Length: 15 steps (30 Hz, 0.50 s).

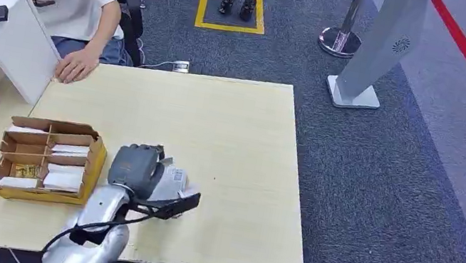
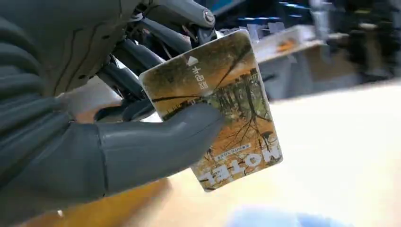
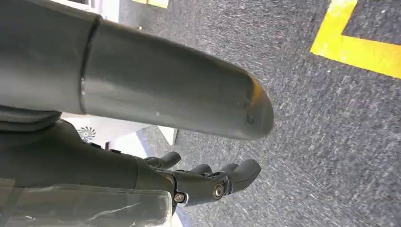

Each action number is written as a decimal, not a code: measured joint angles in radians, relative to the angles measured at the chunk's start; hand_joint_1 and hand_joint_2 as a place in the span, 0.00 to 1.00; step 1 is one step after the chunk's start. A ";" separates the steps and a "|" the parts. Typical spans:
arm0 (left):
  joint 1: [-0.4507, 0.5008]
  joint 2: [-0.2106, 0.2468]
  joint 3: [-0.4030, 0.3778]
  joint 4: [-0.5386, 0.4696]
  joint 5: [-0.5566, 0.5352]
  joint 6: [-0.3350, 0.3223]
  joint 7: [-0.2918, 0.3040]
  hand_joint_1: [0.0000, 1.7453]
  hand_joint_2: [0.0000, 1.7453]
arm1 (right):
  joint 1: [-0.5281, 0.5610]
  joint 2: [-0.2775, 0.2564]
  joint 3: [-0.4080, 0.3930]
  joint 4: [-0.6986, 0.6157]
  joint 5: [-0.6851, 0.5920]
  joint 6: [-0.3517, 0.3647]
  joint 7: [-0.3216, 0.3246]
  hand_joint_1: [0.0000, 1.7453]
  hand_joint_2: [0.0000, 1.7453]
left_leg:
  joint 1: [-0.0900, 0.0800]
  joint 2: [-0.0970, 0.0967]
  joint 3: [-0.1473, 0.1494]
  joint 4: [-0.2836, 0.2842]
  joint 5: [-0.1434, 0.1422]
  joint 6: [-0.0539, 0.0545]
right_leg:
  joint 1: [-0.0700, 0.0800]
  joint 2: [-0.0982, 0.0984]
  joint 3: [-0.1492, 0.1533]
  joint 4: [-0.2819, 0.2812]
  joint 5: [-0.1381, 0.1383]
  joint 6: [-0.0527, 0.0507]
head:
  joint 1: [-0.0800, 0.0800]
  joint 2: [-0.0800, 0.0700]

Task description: Pass the card to the sensor for recognition and then transmit it.

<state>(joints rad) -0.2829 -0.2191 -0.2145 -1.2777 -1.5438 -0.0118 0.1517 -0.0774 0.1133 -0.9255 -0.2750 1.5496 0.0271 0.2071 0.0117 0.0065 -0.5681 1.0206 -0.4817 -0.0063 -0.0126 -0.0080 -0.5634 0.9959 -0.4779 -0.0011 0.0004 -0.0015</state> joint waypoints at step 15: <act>-0.260 0.263 0.044 -0.138 0.000 -0.024 0.163 1.00 1.00 | 0.002 0.000 0.004 0.010 0.000 0.003 -0.013 0.00 0.00 | 0.000 0.000 0.000 0.000 0.001 -0.001 | 0.000 0.000 0.000 0.001 0.000 0.000 | 0.000 0.000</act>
<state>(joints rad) -0.5426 0.0443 -0.1701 -1.4153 -1.5438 -0.0363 0.3151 -0.0758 0.1133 -0.9216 -0.2655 1.5496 0.0298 0.1942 0.0115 0.0062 -0.5683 1.0204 -0.4809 -0.0074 -0.0122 -0.0080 -0.5636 0.9965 -0.4779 -0.0012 0.0004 -0.0015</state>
